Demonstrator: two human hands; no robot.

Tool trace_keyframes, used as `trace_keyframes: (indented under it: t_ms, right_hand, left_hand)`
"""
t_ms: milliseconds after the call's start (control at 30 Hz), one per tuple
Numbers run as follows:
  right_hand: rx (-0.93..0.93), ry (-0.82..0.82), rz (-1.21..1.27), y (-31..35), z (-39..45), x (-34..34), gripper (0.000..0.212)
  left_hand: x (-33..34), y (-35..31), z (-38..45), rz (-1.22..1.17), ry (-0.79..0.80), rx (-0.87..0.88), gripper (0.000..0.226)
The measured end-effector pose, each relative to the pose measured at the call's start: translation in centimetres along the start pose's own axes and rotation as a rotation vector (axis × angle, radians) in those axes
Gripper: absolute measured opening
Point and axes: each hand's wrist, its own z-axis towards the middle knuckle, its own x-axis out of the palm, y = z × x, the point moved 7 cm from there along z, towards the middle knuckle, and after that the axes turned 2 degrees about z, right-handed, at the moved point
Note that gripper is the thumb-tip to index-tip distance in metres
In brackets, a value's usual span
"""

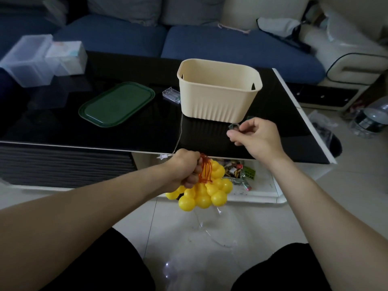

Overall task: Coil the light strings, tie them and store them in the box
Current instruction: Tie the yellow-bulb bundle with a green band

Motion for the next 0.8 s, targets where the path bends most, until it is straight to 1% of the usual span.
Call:
trace_keyframes:
  t_ms: [67,133,200,267,300,433,567,667,800]
  right_hand:
    - [0.015,0.144,0.1,2.1,-1.9,1.5,0.033]
    - [0.029,0.302,0.05,3.1,-3.6,3.0,0.032]
    - [0.038,0.381,-0.037,3.0,-4.6,3.9,0.028]
    - [0.082,0.397,-0.051,2.4,-4.9,4.1,0.023]
    - [0.114,0.402,-0.032,2.1,-4.9,4.1,0.021]
    - [0.226,0.465,0.07,1.2,-5.0,4.1,0.019]
    - [0.353,0.511,0.121,0.7,-5.0,4.3,0.016]
    - [0.422,0.501,0.131,0.2,-4.9,4.7,0.025]
    - [0.429,0.469,0.039,-0.3,-4.9,5.1,0.036]
  left_hand:
    - [0.7,-0.3,0.0,-0.074,-0.024,0.023,0.037]
    - [1.4,-0.7,0.0,-0.153,-0.002,0.028,0.04]
    - [2.1,-1.1,-0.1,-0.213,0.072,0.023,0.048]
    - [2.6,-1.4,-0.4,-0.215,0.142,0.044,0.054]
    - [2.7,-1.5,-0.5,-0.187,0.142,0.065,0.054]
    - [2.1,-1.3,-1.1,-0.074,0.034,0.146,0.046]
    - [1.4,-1.1,-1.2,0.03,-0.025,0.2,0.044]
    - [0.5,-1.2,-1.2,0.188,-0.089,0.263,0.041]
    - [0.0,-1.2,-1.4,0.265,-0.112,0.275,0.037]
